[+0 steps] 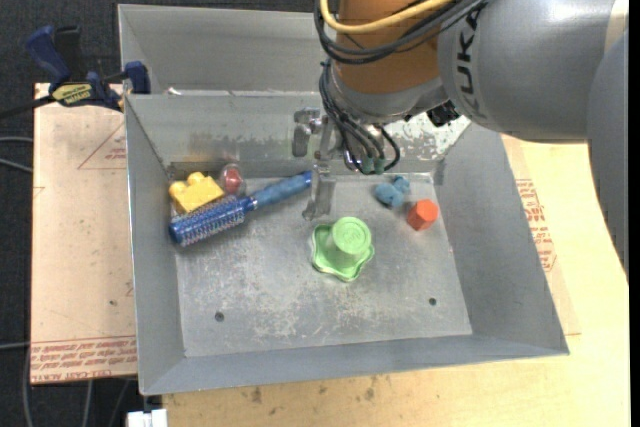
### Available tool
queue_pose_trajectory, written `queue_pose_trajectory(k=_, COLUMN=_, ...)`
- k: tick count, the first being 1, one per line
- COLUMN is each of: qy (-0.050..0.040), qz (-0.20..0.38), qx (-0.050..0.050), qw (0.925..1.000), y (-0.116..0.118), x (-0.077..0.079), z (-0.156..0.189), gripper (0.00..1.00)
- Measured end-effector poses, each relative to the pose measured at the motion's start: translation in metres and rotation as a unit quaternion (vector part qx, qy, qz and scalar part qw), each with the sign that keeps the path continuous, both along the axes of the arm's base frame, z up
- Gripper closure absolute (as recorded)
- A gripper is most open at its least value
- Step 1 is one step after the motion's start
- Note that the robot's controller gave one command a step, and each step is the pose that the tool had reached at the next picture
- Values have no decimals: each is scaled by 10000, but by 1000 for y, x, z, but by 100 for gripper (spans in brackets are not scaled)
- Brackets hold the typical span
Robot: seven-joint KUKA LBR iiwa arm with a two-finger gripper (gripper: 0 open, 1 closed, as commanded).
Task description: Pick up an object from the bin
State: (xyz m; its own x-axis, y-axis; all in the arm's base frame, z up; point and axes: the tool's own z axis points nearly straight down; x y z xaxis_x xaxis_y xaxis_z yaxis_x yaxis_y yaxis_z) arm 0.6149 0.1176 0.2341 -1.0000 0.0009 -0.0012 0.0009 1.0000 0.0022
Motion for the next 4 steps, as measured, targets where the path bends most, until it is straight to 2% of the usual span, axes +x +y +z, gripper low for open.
queue_pose_trajectory(k=1, qy=26, qz=-1687, qx=-8, qw=9857, y=21, x=26, z=-86, gripper=0)
queue_pose_trajectory(k=2, qy=77, qz=-902, qx=-20, qw=9959, y=52, x=39, z=-166, gripper=0)
queue_pose_trajectory(k=3, qy=24, qz=-913, qx=-25, qw=9958, y=50, x=41, z=-165, gripper=100)
queue_pose_trajectory(k=4, qy=-34, qz=-930, qx=12, qw=9957, y=67, x=14, z=-19, gripper=100)
